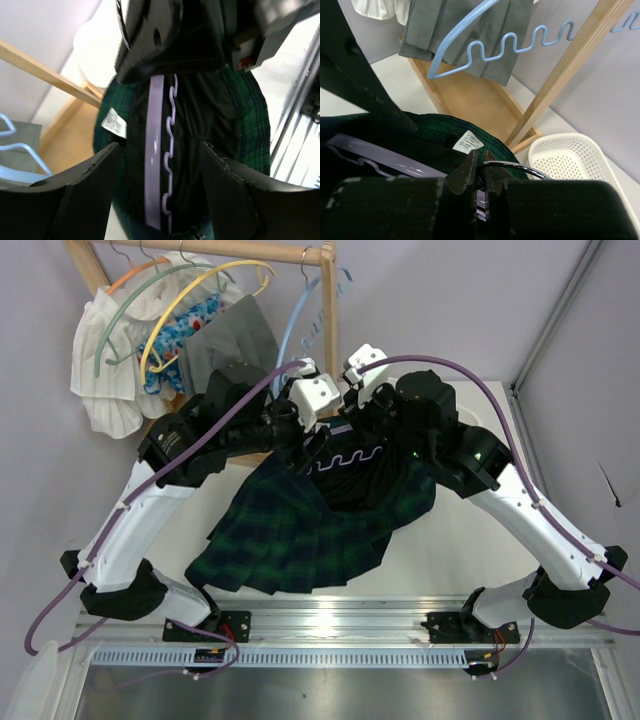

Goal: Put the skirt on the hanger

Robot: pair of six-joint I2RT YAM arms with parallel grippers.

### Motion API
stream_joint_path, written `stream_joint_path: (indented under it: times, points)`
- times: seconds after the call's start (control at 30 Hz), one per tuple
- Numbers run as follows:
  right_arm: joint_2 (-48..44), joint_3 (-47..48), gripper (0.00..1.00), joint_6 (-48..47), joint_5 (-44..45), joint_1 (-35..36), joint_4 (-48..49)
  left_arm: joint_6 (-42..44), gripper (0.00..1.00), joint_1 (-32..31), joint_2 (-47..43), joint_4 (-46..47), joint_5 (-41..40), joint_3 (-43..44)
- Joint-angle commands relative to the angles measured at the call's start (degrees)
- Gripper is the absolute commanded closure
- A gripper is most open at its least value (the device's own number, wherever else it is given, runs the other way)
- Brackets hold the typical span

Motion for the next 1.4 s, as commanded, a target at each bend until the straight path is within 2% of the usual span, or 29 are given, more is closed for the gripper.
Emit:
stream_joint_path:
  times: [0.0, 0.17, 0.3, 0.43, 0.57, 0.7, 0.73, 0.9, 1.1, 1.2, 1.23, 1.27, 1.37]
  points:
    - [-2.58, 4.01, 1.0, 0.71, -0.32, 0.15, 5.93, -2.0, 0.32, -0.16, 0.11, -0.52, 0.49, -0.59]
    - [-3.02, 3.66, 1.0, 0.45, -0.59, 0.15, 5.67, -3.68, 0.42, -0.07, -0.49, 2.38, 0.66, -2.78]
    - [-4.15, 2.61, 1.0, 0.36, -1.46, 0.23, 6.37, -3.94, 0.43, -0.07, -0.15, 2.3, 1.37, -3.31]
    - [-5.39, 1.29, 1.0, 0.71, -2.7, 0.15, 7.6, -4.47, 0.51, 0.19, 1.26, 2.38, 1.89, -3.93]
    - [-5.48, 0.5, 1.0, 0.54, -2.17, -0.03, 7.25, -6.05, 0.67, 1.07, 0.3, 6.24, 5.41, -5.77]
    - [-6.0, -0.29, 1.0, 0.89, -2.43, -0.12, 8.13, -7.37, 0.8, 1.6, -0.5, 8.45, 4.53, -8.58]
    - [-6.18, -0.47, 1.0, 0.89, -2.61, -0.29, 8.39, -7.46, 0.86, 1.6, -0.41, 8.45, 4.62, -8.76]
    - [-5.92, -1.17, 1.0, 1.33, -3.49, -0.82, 8.75, -8.07, 0.99, 2.04, -1.46, 10.55, 6.29, -10.78]
    - [-5.74, -0.92, 1.0, 4.48, -2.26, -2.83, 8.49, -11.5, 1.0, 3.88, -3.83, 16.0, 8.05, -14.21]
    - [-5.13, -0.47, 0.86, 8.69, -3.22, -4.94, 6.73, -14.31, 1.0, 4.41, -5.42, 19.6, 8.05, -15.62]
    - [-4.86, -0.21, 0.71, 9.58, -4.01, -6.17, 6.03, -14.66, 1.0, 4.41, -5.59, 19.96, 7.87, -15.62]
    - [-4.69, 0.05, 0.61, 10.46, -4.36, -6.62, 4.11, -15.28, 1.0, 4.59, -6.2, 20.4, 7.7, -15.44]
    - [-4.51, 1.02, 0.41, 13.71, -5.59, -8.55, 0.59, -15.37, 1.0, 4.5, -7.43, 21.1, 7.61, -15.97]
